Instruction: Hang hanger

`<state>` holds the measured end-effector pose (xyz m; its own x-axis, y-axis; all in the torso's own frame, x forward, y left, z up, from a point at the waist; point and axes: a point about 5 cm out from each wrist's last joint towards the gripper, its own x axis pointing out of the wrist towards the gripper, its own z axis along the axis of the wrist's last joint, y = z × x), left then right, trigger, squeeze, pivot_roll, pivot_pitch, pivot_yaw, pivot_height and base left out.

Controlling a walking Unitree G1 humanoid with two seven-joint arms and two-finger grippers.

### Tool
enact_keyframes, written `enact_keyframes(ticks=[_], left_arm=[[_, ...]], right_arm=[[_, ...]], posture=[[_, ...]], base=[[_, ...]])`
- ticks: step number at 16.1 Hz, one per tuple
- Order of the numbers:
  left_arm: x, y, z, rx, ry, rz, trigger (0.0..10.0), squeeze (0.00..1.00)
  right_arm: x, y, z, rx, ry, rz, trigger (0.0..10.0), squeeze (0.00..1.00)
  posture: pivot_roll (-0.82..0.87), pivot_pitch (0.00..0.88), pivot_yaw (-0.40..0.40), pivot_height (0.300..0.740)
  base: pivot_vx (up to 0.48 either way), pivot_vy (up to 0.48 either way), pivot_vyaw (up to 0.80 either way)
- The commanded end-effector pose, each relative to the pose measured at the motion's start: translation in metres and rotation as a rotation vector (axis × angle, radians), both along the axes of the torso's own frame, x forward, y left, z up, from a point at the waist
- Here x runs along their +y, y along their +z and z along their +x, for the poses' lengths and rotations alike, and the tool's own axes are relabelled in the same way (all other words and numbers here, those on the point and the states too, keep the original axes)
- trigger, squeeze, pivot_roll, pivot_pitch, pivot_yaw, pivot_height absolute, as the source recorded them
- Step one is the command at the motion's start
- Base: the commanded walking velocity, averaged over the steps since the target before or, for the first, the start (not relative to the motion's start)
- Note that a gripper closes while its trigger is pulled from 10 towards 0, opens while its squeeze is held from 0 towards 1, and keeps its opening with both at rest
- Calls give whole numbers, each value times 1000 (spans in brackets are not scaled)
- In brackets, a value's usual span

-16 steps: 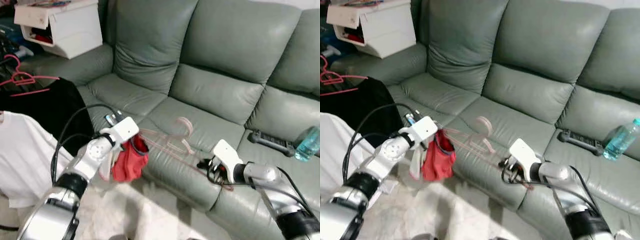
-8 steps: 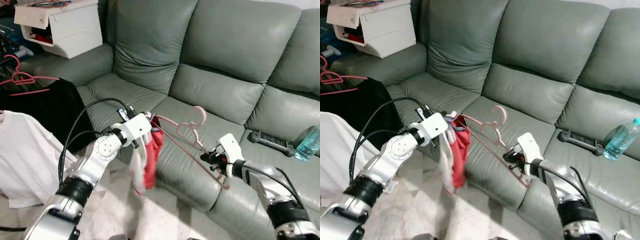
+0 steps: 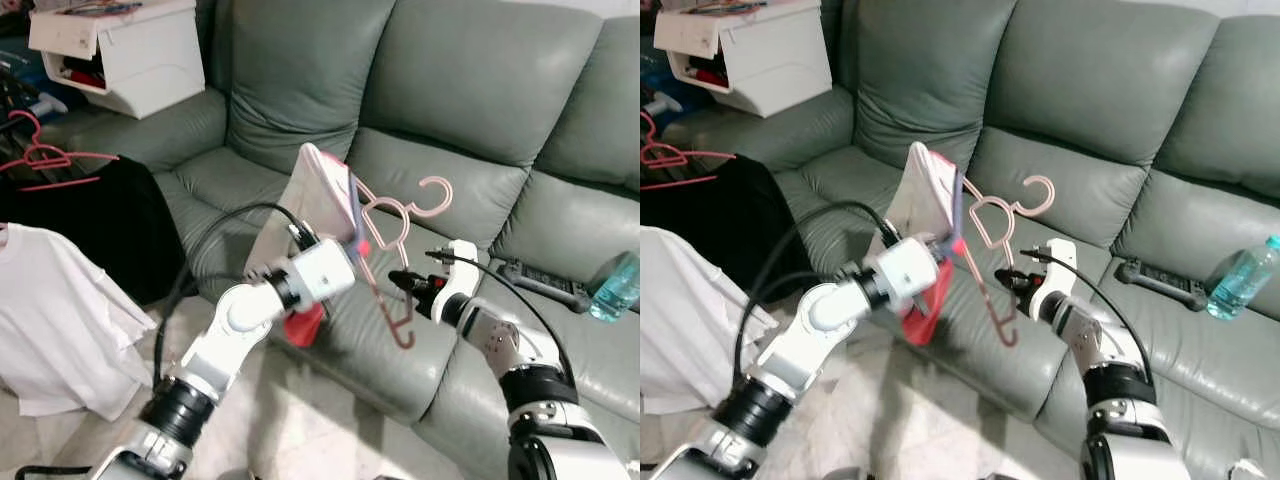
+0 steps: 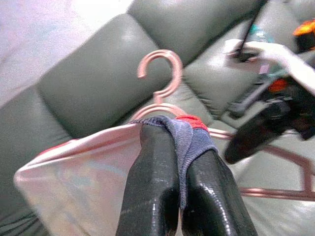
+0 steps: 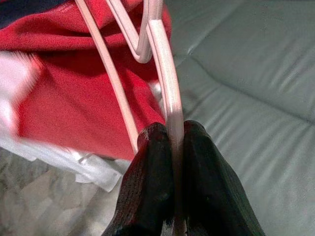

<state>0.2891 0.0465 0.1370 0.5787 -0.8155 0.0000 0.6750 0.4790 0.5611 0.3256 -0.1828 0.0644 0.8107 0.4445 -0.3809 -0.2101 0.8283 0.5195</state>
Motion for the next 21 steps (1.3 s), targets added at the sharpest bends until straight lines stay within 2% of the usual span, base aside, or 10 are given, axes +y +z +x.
enact_keyframes(ticks=[1,4,6,9,11,13,16,18,20,21], left_arm=[[-14,-1,-16,10,-135,19,10000,0],[-1,-41,-24,107,-140,168,10000,0],[10,-58,-23,146,-82,222,10000,0],[20,-65,-10,126,49,276,10000,0],[23,-62,-3,126,106,247,10000,0],[23,-59,0,102,133,215,10000,0],[27,-45,14,16,265,147,10000,0],[39,-29,28,-41,395,77,10000,0],[41,-26,32,-50,413,65,10000,0],[41,-25,33,-54,418,55,10000,0]], right_arm=[[-10,20,17,-57,-145,40,10000,0],[-5,69,36,-258,-223,217,10000,0],[27,115,38,-412,-119,427,10000,0],[71,152,27,-501,79,531,10000,0],[88,129,15,-476,190,301,10000,0],[55,112,30,-388,-136,238,10000,0],[42,76,23,-306,-69,-144,10000,0],[16,68,27,-213,-322,-78,10000,0],[29,46,20,-68,-197,-100,10000,0],[55,46,9,-93,51,-95,10000,0]], posture=[[-52,0,23,740],[-59,0,32,740],[-60,0,33,740],[-61,0,31,740],[-58,0,24,740],[-59,0,23,740],[-65,0,27,740],[-66,0,26,740],[-66,0,25,740],[-62,0,23,740]], base=[[0,0,0],[0,0,0],[0,0,0],[0,0,0],[0,0,0],[0,0,0],[0,0,0],[0,0,0],[0,0,0],[0,0,0]])
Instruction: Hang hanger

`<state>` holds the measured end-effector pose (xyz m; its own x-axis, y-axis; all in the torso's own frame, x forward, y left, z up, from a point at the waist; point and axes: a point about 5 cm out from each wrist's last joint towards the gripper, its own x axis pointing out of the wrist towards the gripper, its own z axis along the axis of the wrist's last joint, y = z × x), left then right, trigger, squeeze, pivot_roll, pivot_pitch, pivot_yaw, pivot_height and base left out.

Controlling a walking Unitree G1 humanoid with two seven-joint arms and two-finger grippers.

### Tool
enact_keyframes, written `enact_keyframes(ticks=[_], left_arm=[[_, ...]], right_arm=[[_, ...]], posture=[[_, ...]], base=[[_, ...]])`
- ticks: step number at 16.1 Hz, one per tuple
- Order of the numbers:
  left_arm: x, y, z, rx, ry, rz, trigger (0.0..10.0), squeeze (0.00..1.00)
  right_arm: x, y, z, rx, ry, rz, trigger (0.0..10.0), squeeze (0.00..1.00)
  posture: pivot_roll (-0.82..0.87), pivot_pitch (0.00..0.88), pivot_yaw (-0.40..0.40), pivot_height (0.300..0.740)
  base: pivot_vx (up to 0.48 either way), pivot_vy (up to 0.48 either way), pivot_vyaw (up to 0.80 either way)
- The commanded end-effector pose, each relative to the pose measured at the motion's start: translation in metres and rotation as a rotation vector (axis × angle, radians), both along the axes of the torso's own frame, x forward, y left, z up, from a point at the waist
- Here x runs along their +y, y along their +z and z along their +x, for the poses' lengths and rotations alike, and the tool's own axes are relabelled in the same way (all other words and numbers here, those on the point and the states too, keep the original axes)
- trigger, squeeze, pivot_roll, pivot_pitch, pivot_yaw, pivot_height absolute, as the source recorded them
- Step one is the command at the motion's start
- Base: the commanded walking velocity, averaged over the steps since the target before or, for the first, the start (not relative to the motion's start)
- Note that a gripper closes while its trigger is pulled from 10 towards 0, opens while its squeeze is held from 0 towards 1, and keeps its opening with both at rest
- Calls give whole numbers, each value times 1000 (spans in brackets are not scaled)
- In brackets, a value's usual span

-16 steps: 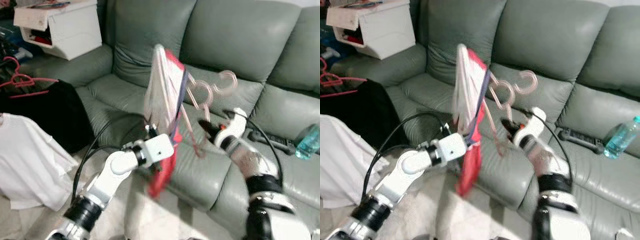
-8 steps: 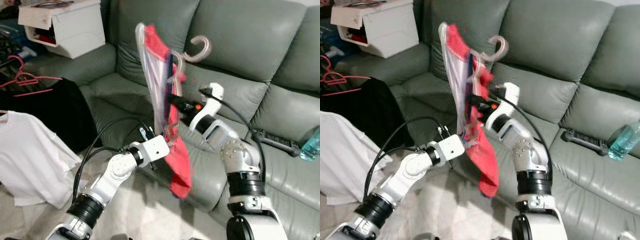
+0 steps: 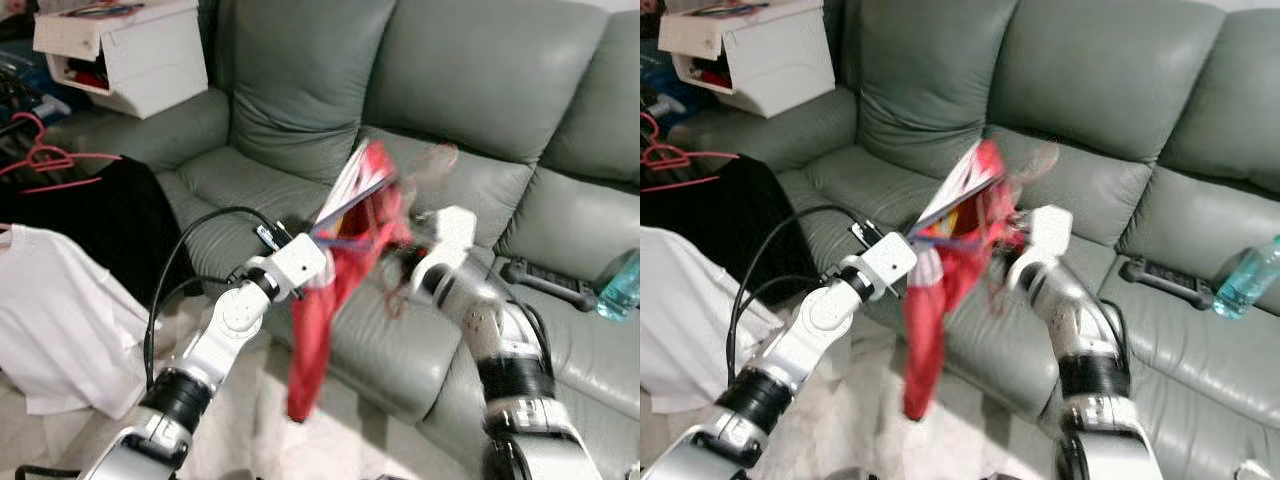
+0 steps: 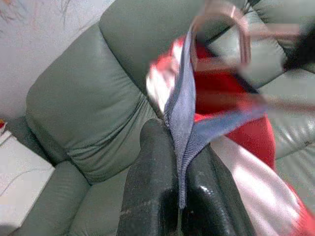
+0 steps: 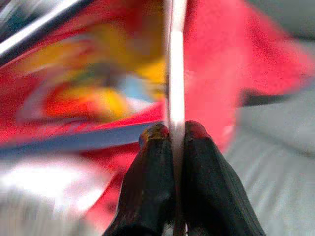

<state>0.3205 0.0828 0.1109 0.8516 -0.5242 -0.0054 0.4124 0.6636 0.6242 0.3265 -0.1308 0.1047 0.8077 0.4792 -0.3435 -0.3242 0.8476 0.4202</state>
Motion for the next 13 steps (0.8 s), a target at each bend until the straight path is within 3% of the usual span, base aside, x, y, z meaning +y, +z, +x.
enact_keyframes(ticks=[1,2,3,4,5,6,7,8,9,10,13], left_arm=[[5,2,2,-19,19,-9,10000,0],[4,1,1,-16,22,-11,10000,0],[3,-1,-1,-13,18,-13,10000,0],[1,-2,-2,-12,14,-14,10000,0],[1,-2,-3,-14,12,-16,10000,0],[1,-1,-2,-16,10,-19,10000,0],[0,-1,-2,-19,11,-20,10000,0],[0,-1,-1,-22,11,-20,10000,0],[-1,1,-1,-26,6,-19,10000,0],[0,1,0,-27,5,-15,10000,0],[1,0,0,-25,10,-16,10000,0]], right_arm=[[29,33,-3,-149,203,96,10000,0],[32,25,-15,-133,342,-3,10000,0],[25,1,-26,-105,439,-211,10000,0],[15,-12,-28,-94,437,-315,10000,0],[7,-13,-22,-111,362,-345,10000,0],[-10,0,1,-194,104,-369,10000,0],[-31,11,17,-180,-160,-300,10000,0],[-38,7,17,-129,-205,-286,10000,0],[-28,-8,6,-59,-39,-308,10000,0],[-12,-15,-7,-35,125,-266,10000,0],[-9,-19,-6,-41,102,-276,10000,0]], posture=[[-61,0,22,740],[-63,0,23,740],[-63,0,23,740],[-63,0,23,740],[-62,0,23,740],[-62,0,23,740],[-65,0,27,740],[-64,0,29,740],[-64,0,29,740],[-61,0,26,740],[-64,0,28,740]], base=[[0,0,0],[0,0,0],[0,0,0],[0,0,0],[0,0,0],[0,0,0],[0,0,0],[0,0,0],[0,0,0],[0,0,0],[0,0,0]])
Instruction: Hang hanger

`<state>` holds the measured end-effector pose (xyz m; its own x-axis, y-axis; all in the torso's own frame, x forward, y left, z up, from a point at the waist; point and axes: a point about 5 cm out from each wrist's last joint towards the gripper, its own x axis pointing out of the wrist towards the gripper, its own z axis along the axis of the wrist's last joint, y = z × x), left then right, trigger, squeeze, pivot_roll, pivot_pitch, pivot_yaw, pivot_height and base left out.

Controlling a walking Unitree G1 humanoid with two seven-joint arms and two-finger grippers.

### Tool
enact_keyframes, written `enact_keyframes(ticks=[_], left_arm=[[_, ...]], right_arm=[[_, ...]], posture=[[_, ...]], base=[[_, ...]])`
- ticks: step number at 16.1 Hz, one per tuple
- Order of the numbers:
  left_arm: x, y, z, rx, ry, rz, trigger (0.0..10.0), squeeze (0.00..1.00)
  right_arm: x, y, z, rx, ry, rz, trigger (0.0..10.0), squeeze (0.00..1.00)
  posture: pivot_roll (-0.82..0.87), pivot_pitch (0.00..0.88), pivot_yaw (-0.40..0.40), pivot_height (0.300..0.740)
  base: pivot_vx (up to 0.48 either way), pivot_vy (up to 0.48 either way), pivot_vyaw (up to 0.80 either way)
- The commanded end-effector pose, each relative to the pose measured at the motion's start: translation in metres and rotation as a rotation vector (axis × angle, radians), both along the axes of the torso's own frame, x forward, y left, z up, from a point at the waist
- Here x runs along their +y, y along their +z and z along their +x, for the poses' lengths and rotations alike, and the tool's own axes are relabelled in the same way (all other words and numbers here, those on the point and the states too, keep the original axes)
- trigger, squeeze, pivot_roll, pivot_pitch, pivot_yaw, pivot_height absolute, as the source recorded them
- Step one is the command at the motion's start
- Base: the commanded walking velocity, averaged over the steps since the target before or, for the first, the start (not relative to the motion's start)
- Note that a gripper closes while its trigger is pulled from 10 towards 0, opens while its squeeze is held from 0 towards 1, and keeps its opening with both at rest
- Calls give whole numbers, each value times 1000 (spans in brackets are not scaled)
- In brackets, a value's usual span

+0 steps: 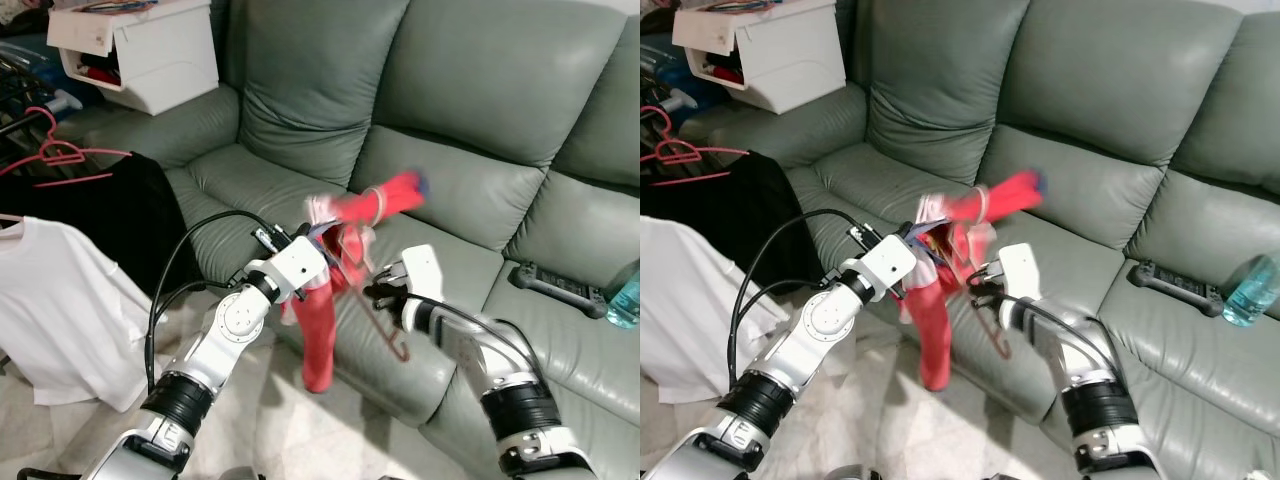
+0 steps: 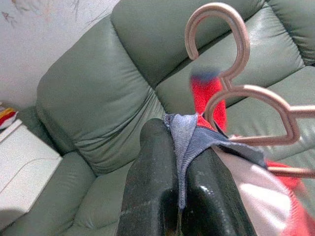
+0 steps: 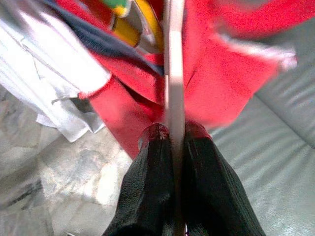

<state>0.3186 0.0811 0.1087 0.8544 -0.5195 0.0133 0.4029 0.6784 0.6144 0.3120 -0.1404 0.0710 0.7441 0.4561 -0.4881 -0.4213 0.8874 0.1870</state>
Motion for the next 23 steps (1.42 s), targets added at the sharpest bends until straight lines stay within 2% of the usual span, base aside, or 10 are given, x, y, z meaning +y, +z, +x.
enact_keyframes(ticks=[1,2,5,7,12,16,17,18,20,23], left_arm=[[2,2,1,-17,4,3,10000,0],[1,3,1,-20,-3,0,10000,0],[-7,10,-2,-29,-60,-36,10000,0],[-12,5,-10,10,-129,-45,10000,0],[-25,-25,-38,194,-285,-61,10000,0],[-29,-32,-45,215,-333,-33,10000,0],[-30,-30,-43,218,-332,-47,10000,914],[-29,-27,-41,216,-330,-70,10000,1000],[-28,-25,-41,212,-316,-81,10000,1000],[-25,-17,-48,196,-361,-75,10000,1000]], right_arm=[[0,15,9,-65,-6,4,10000,0],[-1,17,11,-86,-13,8,10000,0],[-18,57,42,-348,-312,108,10000,0],[-22,72,48,-428,-361,156,10000,0],[-8,86,56,-542,-306,194,10000,0],[6,83,50,-574,-227,212,10000,0],[9,80,49,-577,-206,207,10000,0],[11,77,46,-581,-178,190,10000,0],[11,72,44,-559,-142,177,10000,0],[17,42,27,-432,19,132,10000,0]], posture=[[-64,0,28,740],[-64,0,28,740],[-58,0,27,740],[-55,0,26,740],[-52,0,22,740],[-56,0,25,740],[-56,0,25,740],[-54,0,24,740],[-54,0,24,740],[-54,0,25,740]], base=[[0,0,0],[0,0,0],[0,0,0],[0,0,0],[0,0,0],[0,0,0],[0,0,0],[0,0,0],[0,0,0],[0,0,0]])
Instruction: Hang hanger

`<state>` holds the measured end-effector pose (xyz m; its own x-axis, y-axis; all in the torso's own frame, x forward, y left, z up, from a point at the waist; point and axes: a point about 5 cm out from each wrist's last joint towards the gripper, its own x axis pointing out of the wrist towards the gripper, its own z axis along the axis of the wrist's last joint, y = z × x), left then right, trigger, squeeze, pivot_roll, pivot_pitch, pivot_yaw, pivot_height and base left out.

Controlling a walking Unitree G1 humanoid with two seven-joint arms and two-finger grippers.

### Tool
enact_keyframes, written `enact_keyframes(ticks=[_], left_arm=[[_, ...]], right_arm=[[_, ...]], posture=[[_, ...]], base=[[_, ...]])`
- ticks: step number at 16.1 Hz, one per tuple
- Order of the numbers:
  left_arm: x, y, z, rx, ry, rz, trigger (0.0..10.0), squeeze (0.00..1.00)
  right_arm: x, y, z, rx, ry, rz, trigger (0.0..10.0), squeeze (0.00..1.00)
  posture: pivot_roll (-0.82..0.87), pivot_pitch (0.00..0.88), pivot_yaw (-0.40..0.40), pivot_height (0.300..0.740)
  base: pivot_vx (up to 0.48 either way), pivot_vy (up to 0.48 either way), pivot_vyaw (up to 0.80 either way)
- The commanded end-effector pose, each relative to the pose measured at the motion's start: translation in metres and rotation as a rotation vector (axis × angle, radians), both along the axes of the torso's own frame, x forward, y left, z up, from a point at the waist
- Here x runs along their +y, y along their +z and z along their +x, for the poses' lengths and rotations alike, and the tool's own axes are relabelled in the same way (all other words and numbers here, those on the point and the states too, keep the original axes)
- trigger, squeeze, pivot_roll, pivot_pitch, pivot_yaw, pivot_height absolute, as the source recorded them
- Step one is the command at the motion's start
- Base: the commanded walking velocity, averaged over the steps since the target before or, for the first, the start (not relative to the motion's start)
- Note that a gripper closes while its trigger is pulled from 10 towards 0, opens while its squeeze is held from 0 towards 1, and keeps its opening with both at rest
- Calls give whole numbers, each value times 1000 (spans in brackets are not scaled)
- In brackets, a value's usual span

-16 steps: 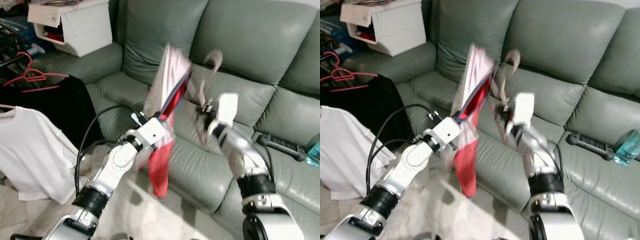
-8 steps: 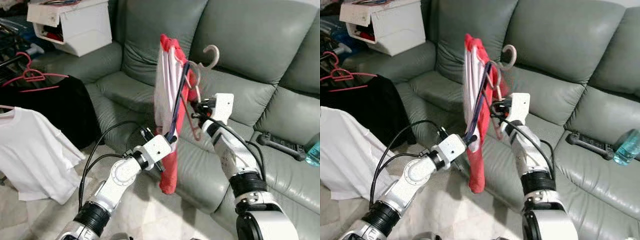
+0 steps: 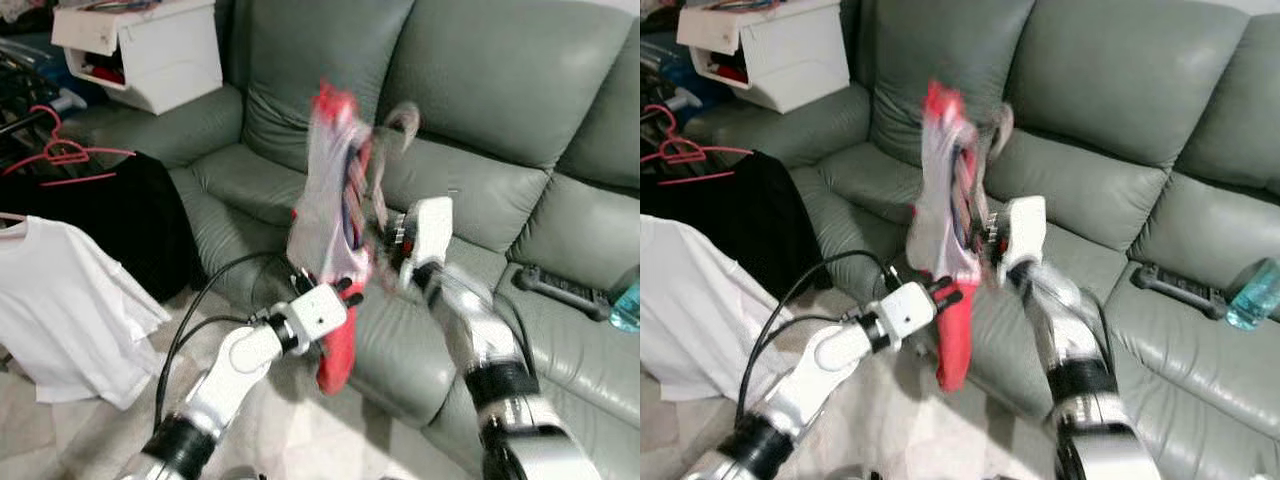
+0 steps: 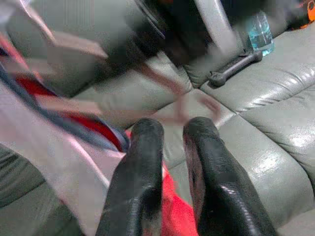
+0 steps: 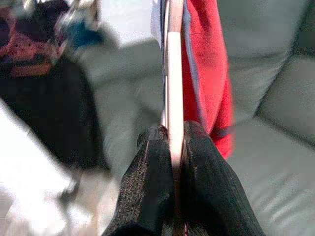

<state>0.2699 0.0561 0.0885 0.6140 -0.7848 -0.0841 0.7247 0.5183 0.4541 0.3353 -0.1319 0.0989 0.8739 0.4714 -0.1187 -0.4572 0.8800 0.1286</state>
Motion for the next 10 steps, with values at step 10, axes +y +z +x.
enact_keyframes(ticks=[10], left_arm=[[93,71,38,-299,204,62,10000,1000]], right_arm=[[-32,11,-37,-183,373,-220,10000,0]], posture=[[-43,0,29,740]], base=[[0,0,0]])
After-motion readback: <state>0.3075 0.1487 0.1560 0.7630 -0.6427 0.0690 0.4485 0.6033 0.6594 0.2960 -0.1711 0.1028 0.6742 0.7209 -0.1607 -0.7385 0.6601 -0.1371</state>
